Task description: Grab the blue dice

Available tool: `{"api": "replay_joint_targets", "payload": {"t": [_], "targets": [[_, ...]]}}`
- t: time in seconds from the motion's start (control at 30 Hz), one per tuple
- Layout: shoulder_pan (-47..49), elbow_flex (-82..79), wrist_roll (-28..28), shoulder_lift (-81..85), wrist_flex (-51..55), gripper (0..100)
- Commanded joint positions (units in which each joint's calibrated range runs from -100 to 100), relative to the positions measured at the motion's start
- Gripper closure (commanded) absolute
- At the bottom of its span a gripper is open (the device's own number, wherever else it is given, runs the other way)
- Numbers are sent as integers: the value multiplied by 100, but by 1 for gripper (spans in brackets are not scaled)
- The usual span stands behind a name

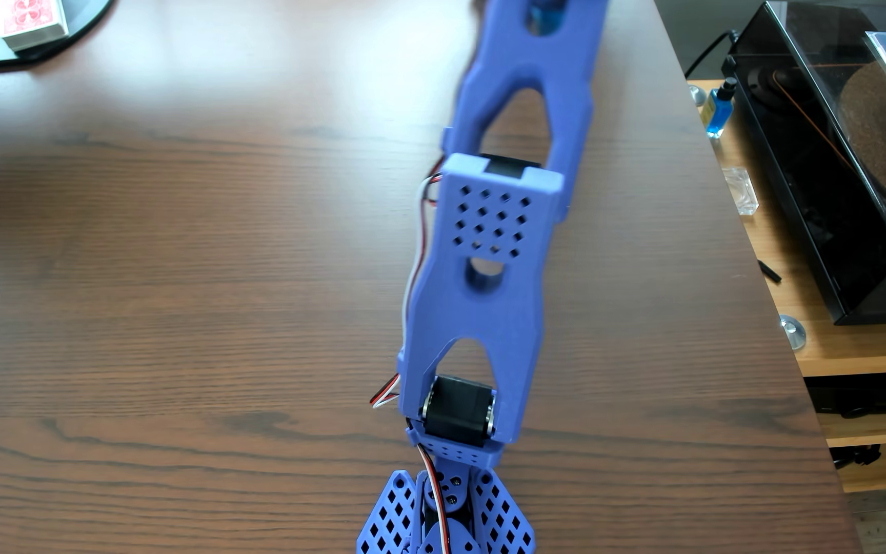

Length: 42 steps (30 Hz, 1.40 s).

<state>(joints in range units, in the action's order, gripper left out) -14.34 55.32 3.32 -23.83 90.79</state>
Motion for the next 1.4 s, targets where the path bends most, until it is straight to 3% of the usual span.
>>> {"api": "replay_joint_targets", "payload": {"t": [0.0,0.27,0.5,0.73,0.87,1.37], "targets": [[510,436,-137,1726,827,98],[943,-3552,-122,5058,485,98],[886,-7873,-43,8088,-1268,98],[264,-10495,41,10081,-2422,98],[272,-11074,20,10884,-2542,98],[272,-10776,25,10884,-2542,98]]}}
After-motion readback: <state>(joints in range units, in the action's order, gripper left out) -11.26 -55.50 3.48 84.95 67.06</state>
